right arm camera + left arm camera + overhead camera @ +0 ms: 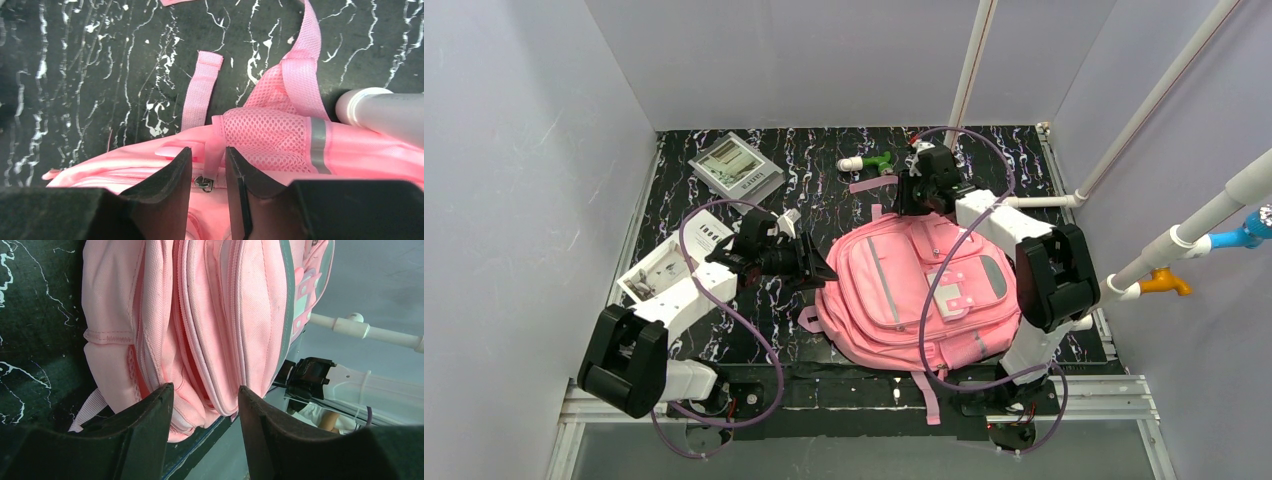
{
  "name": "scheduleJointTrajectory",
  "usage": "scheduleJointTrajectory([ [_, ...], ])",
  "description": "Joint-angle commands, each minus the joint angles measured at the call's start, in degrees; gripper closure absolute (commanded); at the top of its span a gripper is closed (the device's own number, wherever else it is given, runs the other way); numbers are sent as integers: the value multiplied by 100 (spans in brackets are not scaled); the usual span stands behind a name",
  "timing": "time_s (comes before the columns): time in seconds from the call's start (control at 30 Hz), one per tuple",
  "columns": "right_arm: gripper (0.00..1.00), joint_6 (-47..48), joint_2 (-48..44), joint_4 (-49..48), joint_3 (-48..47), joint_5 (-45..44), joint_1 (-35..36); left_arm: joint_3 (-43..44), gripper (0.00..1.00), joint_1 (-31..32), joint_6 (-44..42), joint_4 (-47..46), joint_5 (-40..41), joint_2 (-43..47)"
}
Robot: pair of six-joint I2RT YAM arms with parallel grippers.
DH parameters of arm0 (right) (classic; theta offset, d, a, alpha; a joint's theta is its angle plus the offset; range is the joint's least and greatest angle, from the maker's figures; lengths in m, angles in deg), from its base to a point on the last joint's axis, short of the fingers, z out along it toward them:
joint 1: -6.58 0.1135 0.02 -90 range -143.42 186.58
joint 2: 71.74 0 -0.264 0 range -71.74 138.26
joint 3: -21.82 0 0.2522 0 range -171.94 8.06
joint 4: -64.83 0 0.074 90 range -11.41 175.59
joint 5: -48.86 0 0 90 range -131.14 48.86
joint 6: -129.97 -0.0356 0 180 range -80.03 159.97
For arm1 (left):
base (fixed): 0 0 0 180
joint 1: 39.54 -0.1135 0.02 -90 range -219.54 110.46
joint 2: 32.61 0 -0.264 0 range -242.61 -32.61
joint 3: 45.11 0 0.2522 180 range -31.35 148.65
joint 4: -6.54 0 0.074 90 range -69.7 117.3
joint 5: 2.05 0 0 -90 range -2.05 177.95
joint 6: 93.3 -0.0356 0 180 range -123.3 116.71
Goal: Pack the student bag
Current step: Zip the student bag at the center of the board.
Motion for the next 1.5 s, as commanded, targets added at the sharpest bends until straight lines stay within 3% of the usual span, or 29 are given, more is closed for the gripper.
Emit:
scheduleJointTrajectory([
  [0.0,61,-385,-217,-1007,356,1470,-447,-70,50,-32,-84,94,-193,214],
  [0.2,65,-445,-68,-1836,667,2707,-786,-120,50,-32,-29,33,-250,177],
  [0.4,64,-674,202,-2157,697,2972,-940,-220,50,-113,-125,264,-202,385],
  [0.8,58,509,443,-804,64,2625,-884,-225,47,-365,-375,671,-320,657],
  [1.07,66,713,527,-726,-33,2599,-722,-248,47,-446,-449,771,-323,695],
  [1.2,75,715,555,-703,-70,2649,-713,-459,35,-575,-427,669,-280,836],
  [1.33,92,700,456,-586,-162,2551,-611,-856,28,-696,-147,-132,-589,648],
  [1.47,93,698,83,-359,-260,1984,-352,-722,31,-713,25,-752,-1162,40],
])
